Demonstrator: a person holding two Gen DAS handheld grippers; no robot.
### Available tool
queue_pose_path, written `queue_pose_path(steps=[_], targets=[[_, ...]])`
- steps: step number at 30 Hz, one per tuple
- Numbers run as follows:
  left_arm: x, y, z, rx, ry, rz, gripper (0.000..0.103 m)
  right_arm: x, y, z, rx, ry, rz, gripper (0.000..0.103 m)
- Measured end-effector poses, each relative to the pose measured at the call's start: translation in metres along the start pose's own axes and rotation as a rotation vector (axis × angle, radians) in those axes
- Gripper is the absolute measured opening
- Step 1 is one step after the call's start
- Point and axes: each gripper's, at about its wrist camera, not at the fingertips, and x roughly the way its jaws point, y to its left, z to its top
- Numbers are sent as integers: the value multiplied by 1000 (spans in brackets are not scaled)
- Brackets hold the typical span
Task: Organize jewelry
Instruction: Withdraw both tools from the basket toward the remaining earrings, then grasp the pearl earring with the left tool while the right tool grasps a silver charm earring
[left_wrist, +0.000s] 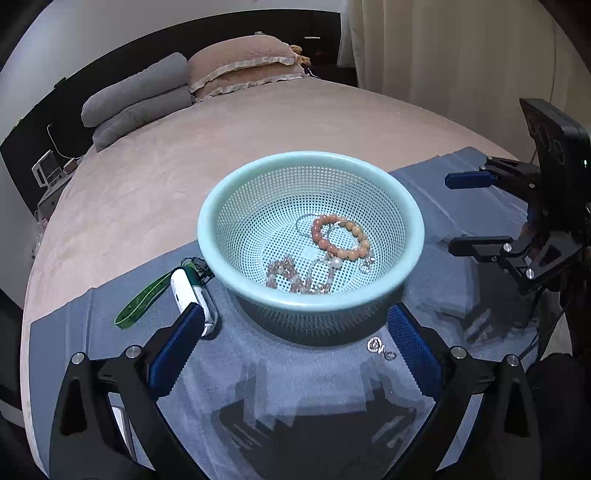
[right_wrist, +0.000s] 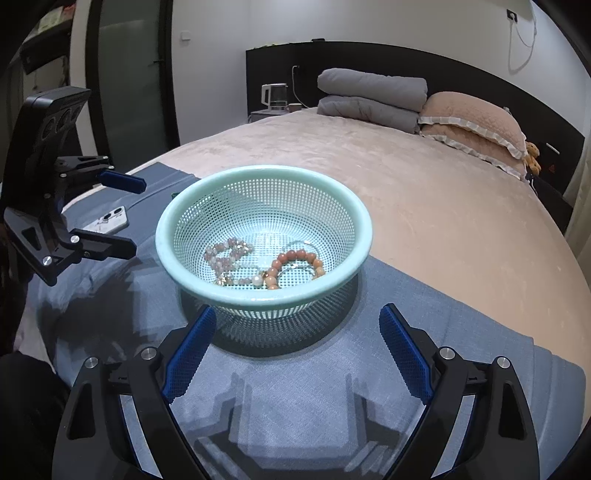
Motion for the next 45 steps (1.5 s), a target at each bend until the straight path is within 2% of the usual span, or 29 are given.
queue_pose_path(steps=[5,14,19,23,28,30,35,37,40,41,43,44,45], targets=[[-4,-15,-25,65,45,-20,97,3,14,-9,-9,9,72,86],[-1,-38,-65,104,107,-172,97,14,53,-25,-59,9,185,85],[2,-50,-82,143,159,-217,97,28,71,-23,-106,39,161,83],[0,-60,-94,181,186,-281,95,40,80,-18,-128,67,162,72],[1,-73,-104,239,214,-314,77,48,95,-16,-169,74,186,57],[3,-78,-107,255,221,-319,76,52,99,-16,-171,84,200,50],[2,-97,-111,322,216,-319,64,61,106,-23,-201,120,170,44],[4,-103,-113,349,221,-316,55,66,109,-26,-211,142,164,40],[8,-108,-115,376,215,-306,50,68,108,-28,-194,148,175,35],[7,-109,-116,376,211,-308,50,69,108,-28,-185,153,187,30],[7,-109,-117,374,206,-315,35,71,109,-29,-171,166,209,22],[7,-109,-119,375,207,-318,31,72,109,-29,-167,169,220,17],[6,-109,-119,373,209,-325,21,72,109,-29,-162,170,228,13]])
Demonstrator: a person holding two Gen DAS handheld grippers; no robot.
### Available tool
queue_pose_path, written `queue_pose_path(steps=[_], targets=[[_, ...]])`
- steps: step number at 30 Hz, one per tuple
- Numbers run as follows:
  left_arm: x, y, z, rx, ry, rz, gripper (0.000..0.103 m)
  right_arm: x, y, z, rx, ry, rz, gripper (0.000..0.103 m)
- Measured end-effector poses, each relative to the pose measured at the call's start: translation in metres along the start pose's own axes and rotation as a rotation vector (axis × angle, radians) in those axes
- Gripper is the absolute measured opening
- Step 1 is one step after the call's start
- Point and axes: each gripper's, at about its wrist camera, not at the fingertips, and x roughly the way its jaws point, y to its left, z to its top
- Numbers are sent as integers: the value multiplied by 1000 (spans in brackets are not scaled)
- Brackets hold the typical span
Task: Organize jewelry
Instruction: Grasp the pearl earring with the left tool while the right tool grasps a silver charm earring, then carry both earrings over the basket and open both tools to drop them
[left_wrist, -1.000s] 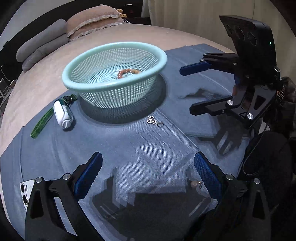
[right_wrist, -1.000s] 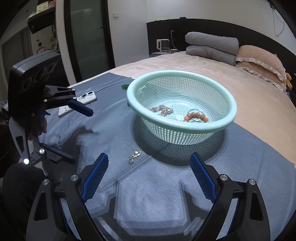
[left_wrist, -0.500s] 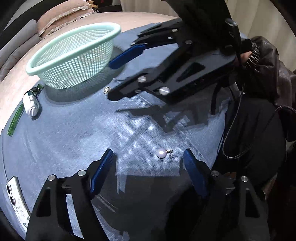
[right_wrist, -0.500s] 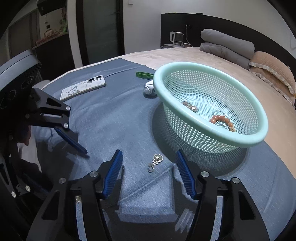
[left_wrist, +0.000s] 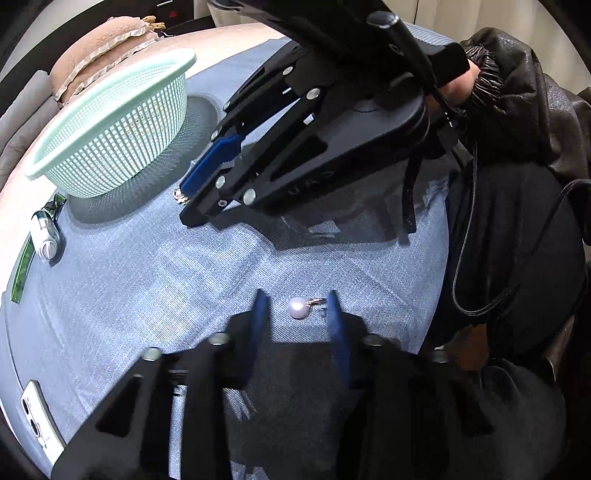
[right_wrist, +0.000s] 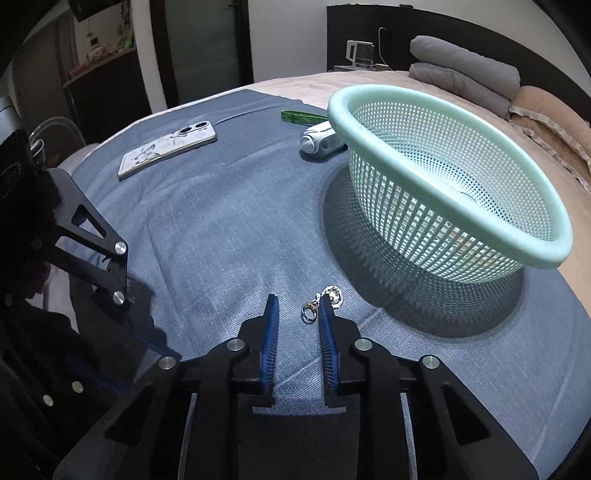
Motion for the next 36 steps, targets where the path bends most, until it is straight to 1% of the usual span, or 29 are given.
queue_pose_path(steps=[1,2,5,11,15,20,25,29,30,32,36], targets=[[0,0,0,-4,-1,-8,22,0,0,0,7,-1,8,11],[0,0,0,-9,-1,-11,22,0,-1,0,11,-1,9,6],[-1,3,-1,-28,-2,-21,22,-1,-3,-2,33,-8,19,3],[-10,20,-2,-57,-6,-39,22,-13,-5,-6,35,-23,20,2],[-10,24,-1,-63,-1,-28,22,-26,-6,-7,45,-56,13,2],[-25,37,-1,-94,-28,-20,22,-50,-12,-8,53,-96,4,2],[-44,46,4,-96,-45,16,22,-71,-22,-6,45,-102,-8,2],[-62,59,10,-94,-67,47,22,-95,-33,-1,34,-125,-42,2],[-67,61,13,-88,-75,62,22,-101,-37,1,34,-130,-49,2],[-75,64,20,-83,-89,71,22,-111,-43,6,29,-139,-76,2],[-90,69,43,-57,-112,109,22,-128,-56,18,19,-137,-123,2]])
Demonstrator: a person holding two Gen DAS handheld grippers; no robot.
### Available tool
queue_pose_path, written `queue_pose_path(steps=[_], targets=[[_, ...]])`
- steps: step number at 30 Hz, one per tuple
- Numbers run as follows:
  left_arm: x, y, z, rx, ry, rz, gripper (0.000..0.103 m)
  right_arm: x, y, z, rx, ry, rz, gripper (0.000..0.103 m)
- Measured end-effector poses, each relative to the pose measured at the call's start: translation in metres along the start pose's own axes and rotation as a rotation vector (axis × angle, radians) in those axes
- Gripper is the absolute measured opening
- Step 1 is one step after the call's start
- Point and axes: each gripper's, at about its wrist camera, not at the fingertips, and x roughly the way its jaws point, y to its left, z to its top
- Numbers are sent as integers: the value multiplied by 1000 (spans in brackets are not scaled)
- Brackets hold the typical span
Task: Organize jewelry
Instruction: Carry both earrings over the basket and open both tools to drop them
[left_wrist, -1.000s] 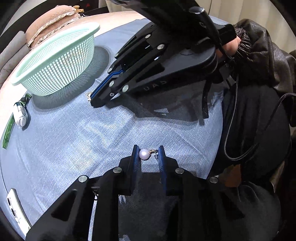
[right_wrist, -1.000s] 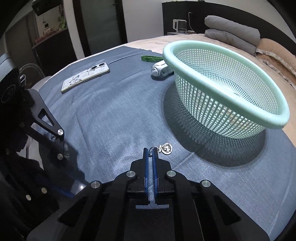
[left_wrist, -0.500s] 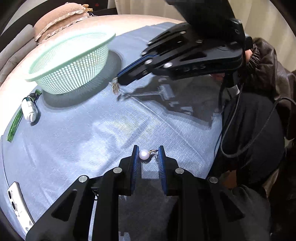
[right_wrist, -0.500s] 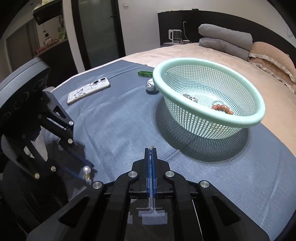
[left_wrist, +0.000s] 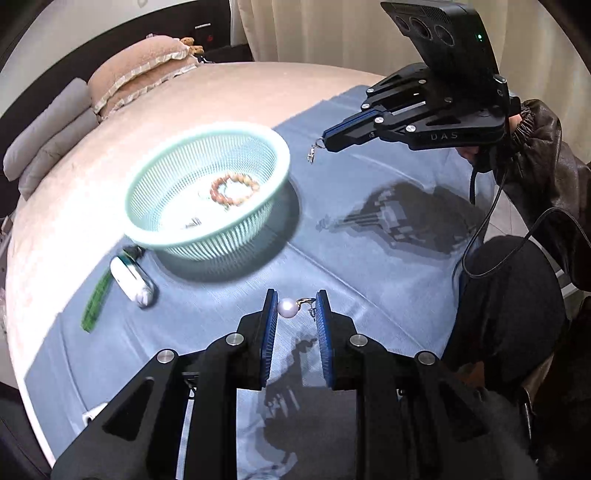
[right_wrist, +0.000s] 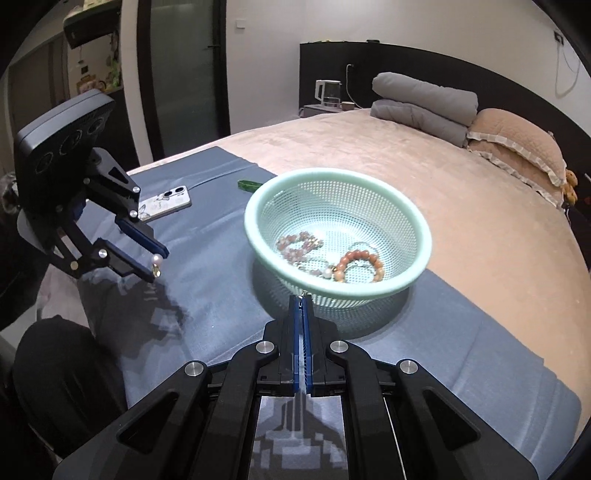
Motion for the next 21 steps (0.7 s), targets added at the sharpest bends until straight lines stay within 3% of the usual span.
queue_pose_path(steps=[10,21], targets=[[-9,19,47,52,-38,31,22,-9,-16,37,-52,-27,-20,2],[15,47,73,23,-36,42,22,34,-32,49,-40,22,2,2]])
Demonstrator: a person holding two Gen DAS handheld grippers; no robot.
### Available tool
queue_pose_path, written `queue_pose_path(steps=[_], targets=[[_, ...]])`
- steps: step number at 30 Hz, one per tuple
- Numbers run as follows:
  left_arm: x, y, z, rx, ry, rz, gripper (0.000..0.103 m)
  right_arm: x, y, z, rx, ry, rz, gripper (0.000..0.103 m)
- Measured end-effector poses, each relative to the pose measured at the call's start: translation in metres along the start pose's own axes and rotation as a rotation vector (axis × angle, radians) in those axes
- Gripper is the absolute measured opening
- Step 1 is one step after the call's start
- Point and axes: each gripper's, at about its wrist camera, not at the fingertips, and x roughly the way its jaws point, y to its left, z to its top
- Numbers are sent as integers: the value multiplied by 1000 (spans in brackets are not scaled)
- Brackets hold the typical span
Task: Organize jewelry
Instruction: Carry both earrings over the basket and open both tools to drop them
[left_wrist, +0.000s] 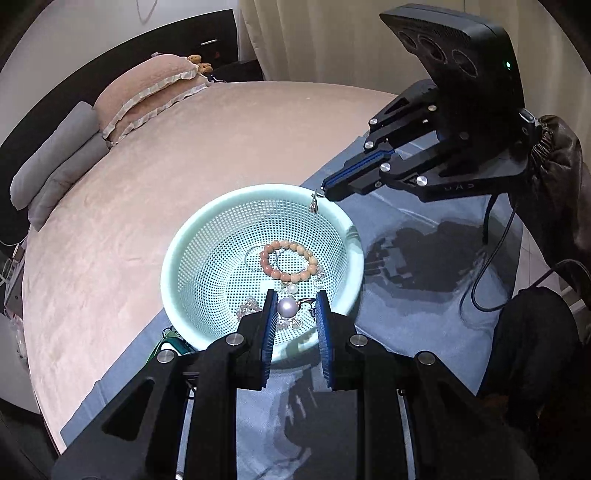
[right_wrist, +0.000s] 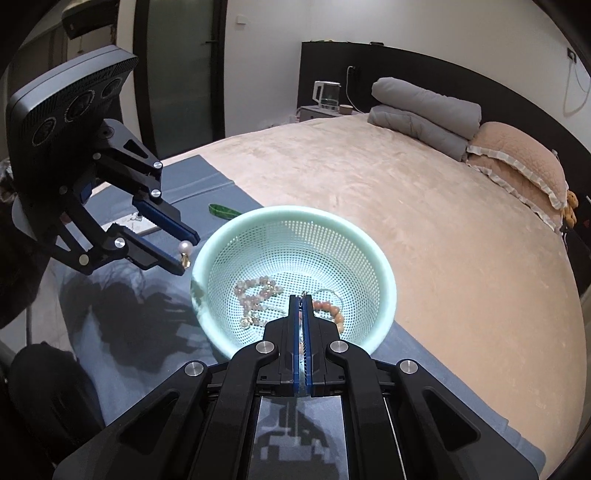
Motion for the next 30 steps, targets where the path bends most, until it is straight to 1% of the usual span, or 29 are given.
queue_pose_path(steps=[6,14,19,23,27,29,30], targets=[[26,15,4,-21,26,-12,22,30,-7,-3,16,24,28,2],[56,17,-2,-46,76,-34,22,54,-12,-15,44,63,50,2],[65,19,-5,-57,102,-36,22,58,-16,-19,58,71,50,2],[69,20,-4,-66,108,-38,22,58,-18,-18,67,65,47,2],[70,17,-4,-63,109,-3,22,56,-19,-18,77,62,32,5],[71,19,-3,-72,113,3,29,54,-20,-20,82,62,28,5],[71,20,-4,-71,110,18,39,54,-21,-21,81,64,18,5]])
